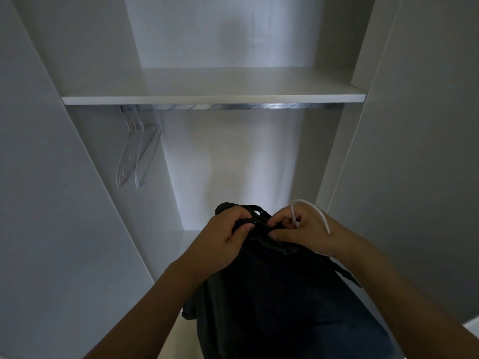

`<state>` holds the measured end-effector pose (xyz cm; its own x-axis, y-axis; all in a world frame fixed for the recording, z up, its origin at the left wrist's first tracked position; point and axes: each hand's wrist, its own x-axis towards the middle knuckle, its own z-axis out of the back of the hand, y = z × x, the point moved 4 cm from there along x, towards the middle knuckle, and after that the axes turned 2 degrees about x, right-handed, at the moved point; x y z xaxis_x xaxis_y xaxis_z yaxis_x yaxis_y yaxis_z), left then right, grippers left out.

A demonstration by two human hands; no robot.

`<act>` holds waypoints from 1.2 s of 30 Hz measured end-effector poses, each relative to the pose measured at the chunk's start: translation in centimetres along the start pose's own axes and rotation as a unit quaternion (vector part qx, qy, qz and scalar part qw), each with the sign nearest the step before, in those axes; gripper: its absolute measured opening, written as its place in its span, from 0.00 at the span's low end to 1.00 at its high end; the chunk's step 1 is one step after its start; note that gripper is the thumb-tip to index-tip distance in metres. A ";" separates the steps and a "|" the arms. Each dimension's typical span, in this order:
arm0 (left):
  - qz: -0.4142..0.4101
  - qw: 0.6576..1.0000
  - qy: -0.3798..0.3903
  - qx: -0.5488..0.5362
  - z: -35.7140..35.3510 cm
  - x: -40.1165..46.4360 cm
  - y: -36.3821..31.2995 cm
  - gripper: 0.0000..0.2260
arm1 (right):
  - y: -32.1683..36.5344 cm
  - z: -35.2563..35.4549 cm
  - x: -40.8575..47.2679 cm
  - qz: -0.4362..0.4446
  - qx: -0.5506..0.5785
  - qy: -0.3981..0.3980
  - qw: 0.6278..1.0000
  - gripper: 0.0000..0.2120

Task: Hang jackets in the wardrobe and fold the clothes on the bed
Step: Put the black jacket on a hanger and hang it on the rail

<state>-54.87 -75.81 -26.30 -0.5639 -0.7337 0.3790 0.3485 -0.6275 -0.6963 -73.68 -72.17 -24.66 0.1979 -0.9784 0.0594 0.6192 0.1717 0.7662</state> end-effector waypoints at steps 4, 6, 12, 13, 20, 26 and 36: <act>-0.002 1.000 0.005 0.000 -0.3 0.1 -0.5 0.04 | 0.3 0.2 -0.5 -0.020 0.087 -0.033 0.995 0.09; 0.009 1.000 0.009 -0.001 -0.4 0.2 -0.6 0.02 | -0.1 0.2 -0.8 -0.043 0.172 -0.048 0.983 0.11; 0.068 0.997 0.027 0.020 -1.3 0.4 0.1 0.06 | -2.6 0.9 -0.2 -0.135 0.436 -0.125 0.881 0.12; 0.069 0.997 0.026 0.031 -1.3 0.3 0.3 0.06 | -3.0 1.3 0.1 -0.138 0.443 -0.146 0.874 0.13; 0.051 0.994 0.019 0.100 -2.0 -0.5 1.0 0.09 | -2.5 1.3 3.7 -0.179 0.397 -0.251 0.865 0.15; 0.059 0.979 0.175 0.084 -2.9 -2.5 1.2 0.06 | 0.0 1.4 5.5 -0.162 0.304 -0.226 0.911 0.25; 0.205 0.929 0.021 0.307 0.2 3.0 7.8 0.28 | 3.9 3.3 7.2 -0.113 0.484 -0.211 0.842 0.25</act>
<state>-53.71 -82.95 -30.46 -0.3142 -0.9410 0.1258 0.8945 -0.3378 -0.2928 -72.35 -78.96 -19.12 -0.2551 -0.9624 -0.0933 -0.3455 0.0006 0.9384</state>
